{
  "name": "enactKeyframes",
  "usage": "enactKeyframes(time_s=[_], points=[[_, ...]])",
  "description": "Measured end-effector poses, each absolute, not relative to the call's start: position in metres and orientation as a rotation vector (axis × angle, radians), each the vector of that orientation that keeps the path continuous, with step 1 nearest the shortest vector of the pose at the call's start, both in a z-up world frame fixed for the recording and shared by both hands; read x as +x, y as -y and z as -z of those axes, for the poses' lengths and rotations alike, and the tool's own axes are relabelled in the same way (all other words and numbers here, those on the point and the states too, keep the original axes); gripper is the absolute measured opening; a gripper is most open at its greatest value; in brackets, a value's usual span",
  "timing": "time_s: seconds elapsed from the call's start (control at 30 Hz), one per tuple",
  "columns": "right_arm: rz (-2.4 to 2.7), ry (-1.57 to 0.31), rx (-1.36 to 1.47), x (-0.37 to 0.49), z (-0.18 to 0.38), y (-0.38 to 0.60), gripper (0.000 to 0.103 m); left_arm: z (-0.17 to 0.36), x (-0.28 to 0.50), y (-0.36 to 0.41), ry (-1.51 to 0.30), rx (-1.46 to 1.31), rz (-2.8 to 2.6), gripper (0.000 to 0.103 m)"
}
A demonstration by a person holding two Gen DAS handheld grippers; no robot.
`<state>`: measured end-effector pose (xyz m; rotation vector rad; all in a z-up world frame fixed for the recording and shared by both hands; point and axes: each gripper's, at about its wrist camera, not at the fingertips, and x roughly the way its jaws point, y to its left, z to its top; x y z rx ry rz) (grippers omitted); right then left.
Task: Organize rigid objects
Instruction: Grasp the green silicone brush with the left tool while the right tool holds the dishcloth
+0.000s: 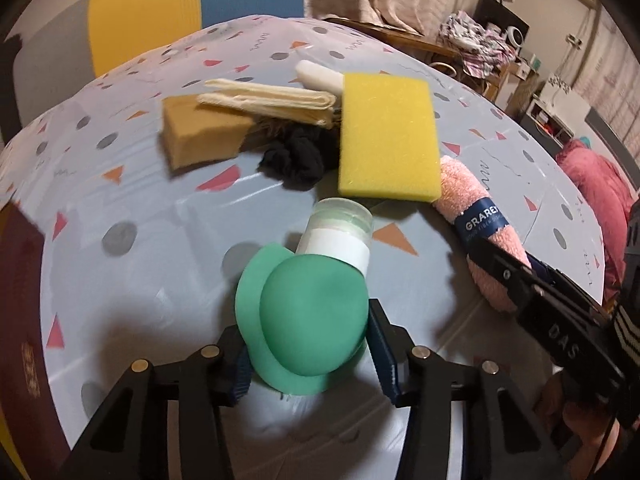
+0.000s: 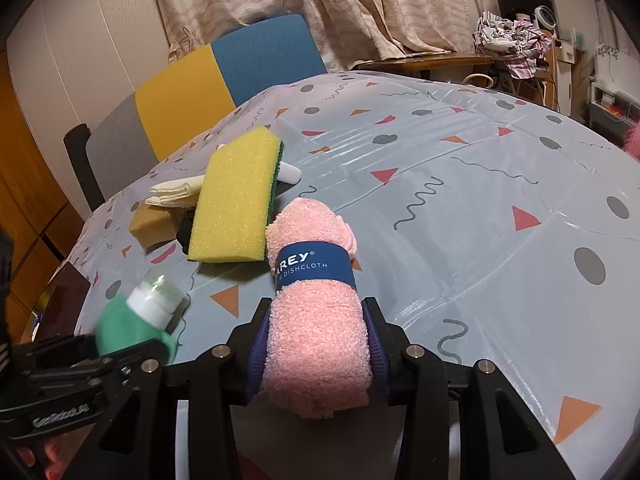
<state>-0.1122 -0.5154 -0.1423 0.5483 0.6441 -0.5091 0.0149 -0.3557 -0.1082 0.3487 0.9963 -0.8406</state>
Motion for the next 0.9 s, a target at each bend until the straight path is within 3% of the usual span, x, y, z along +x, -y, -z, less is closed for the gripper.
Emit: enactKeyframes(time_s=[0.9], points=[[0.553, -0.669, 0.518, -0.119, 0.136, 0.504, 0.041, 0.043, 0.017, 0.218, -0.921, 0.029, 0.756, 0.049]])
